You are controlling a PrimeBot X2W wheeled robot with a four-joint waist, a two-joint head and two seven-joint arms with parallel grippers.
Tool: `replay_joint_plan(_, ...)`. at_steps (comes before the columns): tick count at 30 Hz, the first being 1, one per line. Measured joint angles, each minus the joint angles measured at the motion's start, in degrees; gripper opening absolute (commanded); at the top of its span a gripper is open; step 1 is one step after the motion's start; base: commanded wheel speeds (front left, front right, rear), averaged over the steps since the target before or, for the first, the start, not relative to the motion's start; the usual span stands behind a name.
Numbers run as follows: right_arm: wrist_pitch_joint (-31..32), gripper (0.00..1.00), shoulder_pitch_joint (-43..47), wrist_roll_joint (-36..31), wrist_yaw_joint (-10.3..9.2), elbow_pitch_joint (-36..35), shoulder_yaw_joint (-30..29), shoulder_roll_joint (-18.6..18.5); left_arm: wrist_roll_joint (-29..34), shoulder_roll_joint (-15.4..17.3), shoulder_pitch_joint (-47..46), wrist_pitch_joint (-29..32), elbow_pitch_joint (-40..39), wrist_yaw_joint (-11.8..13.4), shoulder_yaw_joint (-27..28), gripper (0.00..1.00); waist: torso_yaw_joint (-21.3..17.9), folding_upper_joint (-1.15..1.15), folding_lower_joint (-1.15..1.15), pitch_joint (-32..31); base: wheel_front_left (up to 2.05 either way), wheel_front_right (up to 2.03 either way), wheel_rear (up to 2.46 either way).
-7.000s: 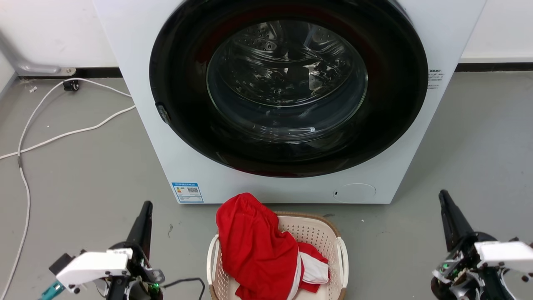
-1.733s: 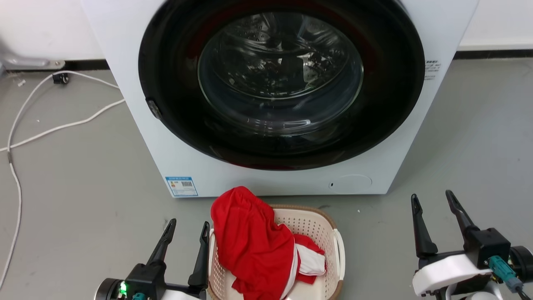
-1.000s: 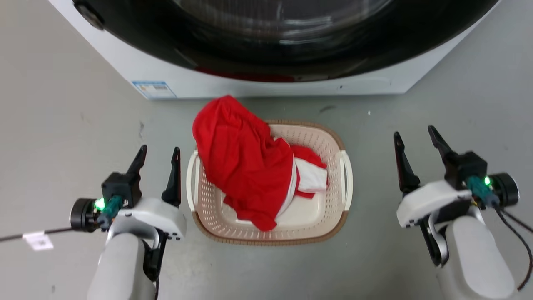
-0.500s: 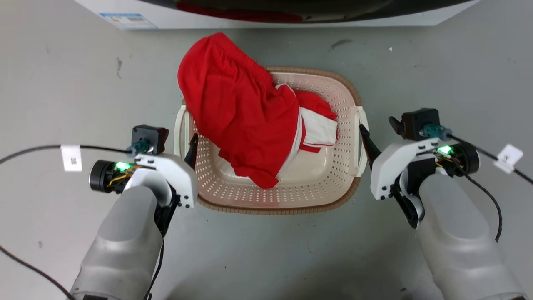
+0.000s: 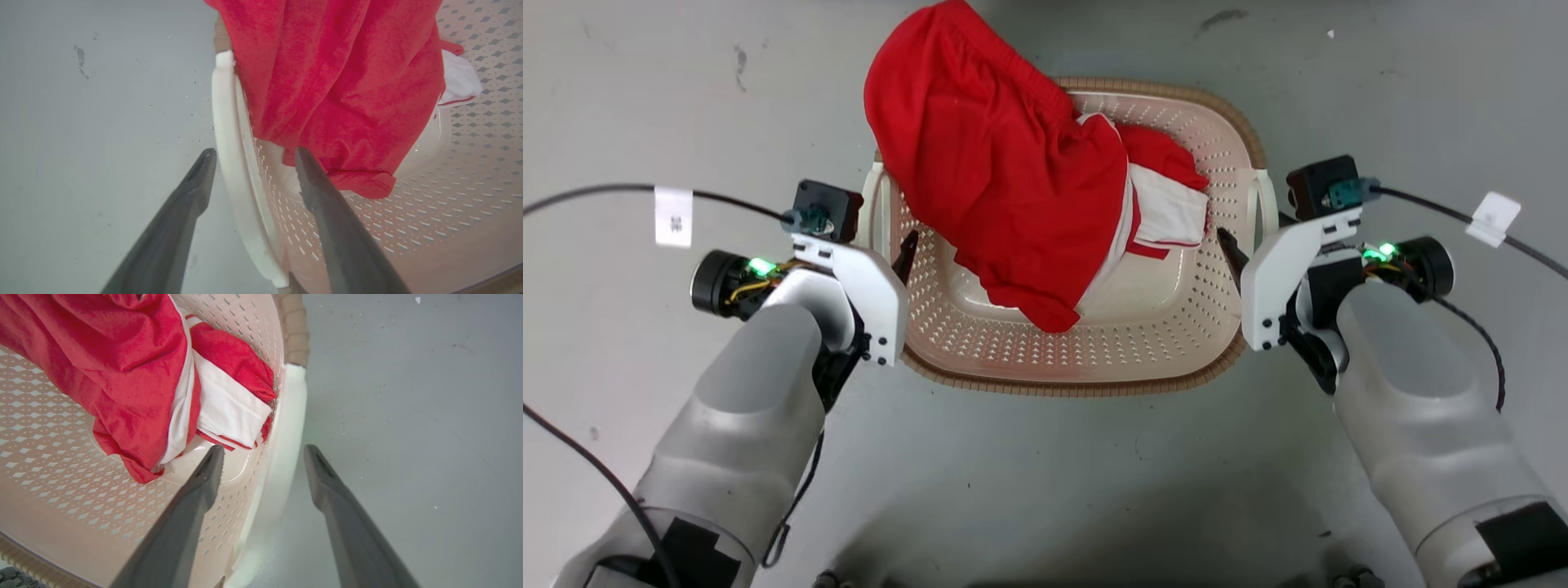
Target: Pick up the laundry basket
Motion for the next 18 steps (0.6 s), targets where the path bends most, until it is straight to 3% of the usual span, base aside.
replay_joint_plan(6,1.49,1.0,-3.67,1.18,0.0,4.11,2.76,0.0,-7.27,1.66,-2.95,3.68,-0.86,0.0,-7.72,1.0,0.5,0.0,0.0,2.3,0.0,0.0,0.0)
replay_joint_plan(14,1.22,1.0,-4.76,2.57,0.0,6.75,4.08,0.0,-12.23,2.63,-4.37,4.3,-0.81,0.0,-13.43,0.98,0.83,0.0,0.0,3.11,0.0,0.0,0.0)
replay_joint_plan(15,1.18,0.69,-4.85,2.7,0.0,7.01,4.17,0.0,-13.14,2.64,-4.36,4.56,-0.88,0.0,-14.06,0.19,0.86,0.0,0.0,3.14,0.0,0.0,0.0)
replay_joint_plan(16,1.13,0.0,-4.93,3.09,0.0,7.23,4.2,0.0,-13.99,2.63,-4.36,4.63,-1.01,0.0,-14.74,0.0,0.9,0.0,0.0,3.13,0.0,0.0,0.0)
replay_joint_plan(18,0.92,0.0,-4.95,3.55,0.0,7.65,4.45,0.0,-15.26,2.66,-4.36,4.68,-1.26,0.01,-15.86,0.0,1.04,0.0,0.0,3.0,0.0,0.0,0.0)
